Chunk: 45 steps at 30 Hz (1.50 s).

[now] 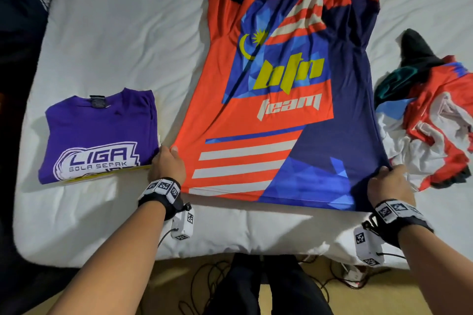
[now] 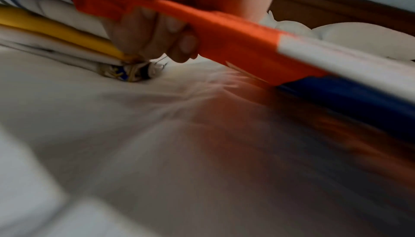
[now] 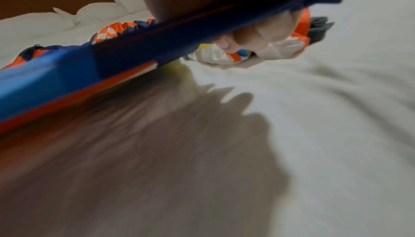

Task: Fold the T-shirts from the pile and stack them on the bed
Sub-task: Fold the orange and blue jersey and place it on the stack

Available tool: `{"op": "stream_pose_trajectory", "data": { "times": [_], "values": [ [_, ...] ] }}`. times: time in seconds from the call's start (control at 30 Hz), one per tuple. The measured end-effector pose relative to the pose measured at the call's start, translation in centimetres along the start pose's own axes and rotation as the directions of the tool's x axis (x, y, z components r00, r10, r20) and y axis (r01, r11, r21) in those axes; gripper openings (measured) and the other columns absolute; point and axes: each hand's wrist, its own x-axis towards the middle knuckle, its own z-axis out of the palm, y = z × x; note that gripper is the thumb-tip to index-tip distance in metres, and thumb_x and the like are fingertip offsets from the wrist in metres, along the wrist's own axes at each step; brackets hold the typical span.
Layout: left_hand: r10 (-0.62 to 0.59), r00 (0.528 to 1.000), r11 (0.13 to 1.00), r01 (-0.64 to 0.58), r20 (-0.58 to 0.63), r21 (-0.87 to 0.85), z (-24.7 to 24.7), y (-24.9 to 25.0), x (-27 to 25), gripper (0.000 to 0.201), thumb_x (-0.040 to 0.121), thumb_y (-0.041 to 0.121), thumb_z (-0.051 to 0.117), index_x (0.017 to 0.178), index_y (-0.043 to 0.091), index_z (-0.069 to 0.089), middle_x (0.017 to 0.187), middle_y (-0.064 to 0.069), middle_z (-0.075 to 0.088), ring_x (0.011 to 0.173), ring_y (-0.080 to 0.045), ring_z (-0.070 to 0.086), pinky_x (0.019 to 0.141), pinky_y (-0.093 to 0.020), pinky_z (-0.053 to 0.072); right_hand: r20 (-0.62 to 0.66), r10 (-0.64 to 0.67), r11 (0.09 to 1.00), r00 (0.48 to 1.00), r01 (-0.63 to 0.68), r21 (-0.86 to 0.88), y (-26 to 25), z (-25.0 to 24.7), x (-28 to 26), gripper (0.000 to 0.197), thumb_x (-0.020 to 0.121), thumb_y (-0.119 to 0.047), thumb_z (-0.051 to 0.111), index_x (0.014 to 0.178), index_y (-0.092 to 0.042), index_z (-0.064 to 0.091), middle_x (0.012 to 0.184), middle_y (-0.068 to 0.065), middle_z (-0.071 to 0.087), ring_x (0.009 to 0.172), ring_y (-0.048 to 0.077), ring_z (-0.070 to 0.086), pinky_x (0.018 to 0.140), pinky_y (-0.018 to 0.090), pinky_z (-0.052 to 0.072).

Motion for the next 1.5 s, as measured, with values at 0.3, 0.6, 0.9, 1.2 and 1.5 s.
{"op": "stream_pose_trajectory", "data": {
  "times": [0.3, 0.6, 0.9, 1.2, 1.5],
  "values": [
    [0.048, 0.999, 0.993, -0.049, 0.013, 0.109, 3.6, -7.3, -4.2, 0.039, 0.11, 0.039, 0.024, 0.119, 0.009, 0.046, 0.108, -0.027, 0.066, 0.097, -0.046, 0.065, 0.077, -0.05, 0.047, 0.028, 0.039, 0.998, 0.999, -0.037, -0.058, 6.4, 3.3, -4.7, 0.017, 0.106, -0.026, 0.033, 0.102, -0.01, 0.034, 0.113, 0.041, 0.058, 0.104, 0.055, 0.058, 0.077, 0.05, 0.036],
    [0.181, 0.974, 0.96, -0.145, -0.133, 0.241, 5.3, -4.4, -6.8, 0.049, 0.099, 0.035, 0.046, 0.139, 0.007, 0.044, 0.143, -0.029, 0.044, 0.132, -0.046, 0.042, 0.102, -0.06, 0.036, -0.232, -0.196, 0.979, 0.953, 0.177, -0.103, 4.3, 7.0, -6.1, 0.058, 0.095, -0.037, 0.044, 0.145, -0.007, 0.037, 0.157, 0.023, 0.032, 0.143, 0.044, 0.03, 0.112, 0.056, 0.025],
    [0.746, 0.614, 0.54, -0.785, 0.258, 0.305, 12.8, 0.4, -10.5, 0.072, 0.098, 0.06, 0.034, 0.163, 0.033, 0.016, 0.171, -0.011, 0.004, 0.158, -0.032, 0.005, 0.122, -0.063, 0.006, 0.327, -0.735, 0.517, 0.595, 0.803, -0.298, 0.2, 14.7, -10.2, 0.064, 0.1, -0.052, 0.024, 0.16, -0.03, 0.023, 0.17, 0.006, 0.01, 0.156, 0.03, 0.008, 0.124, 0.055, 0.01],
    [0.46, 0.888, 0.829, -0.426, -0.009, 0.361, 7.9, -2.2, -2.7, 0.082, 0.098, 0.063, 0.021, 0.163, 0.014, 0.016, 0.168, -0.024, 0.006, 0.156, -0.042, 0.004, 0.121, -0.066, 0.006, 0.125, -0.343, 0.881, 0.931, 0.365, -0.302, 1.8, 9.9, -3.2, 0.087, 0.093, -0.065, 0.009, 0.162, -0.012, 0.012, 0.168, 0.018, 0.001, 0.155, 0.037, -0.001, 0.123, 0.058, 0.002],
    [0.76, 0.61, 0.511, -0.775, 0.227, 0.371, 13.4, 6.0, -3.7, 0.073, 0.099, 0.064, 0.022, 0.163, 0.034, 0.002, 0.171, -0.008, -0.003, 0.158, -0.031, 0.002, 0.123, -0.06, 0.002, 0.403, -0.682, 0.538, 0.61, 0.792, -0.287, -4.8, 15.0, -3.7, 0.068, 0.097, -0.063, 0.005, 0.158, -0.04, -0.015, 0.166, -0.002, -0.025, 0.153, 0.024, -0.023, 0.124, 0.05, -0.009]
  ]
}}
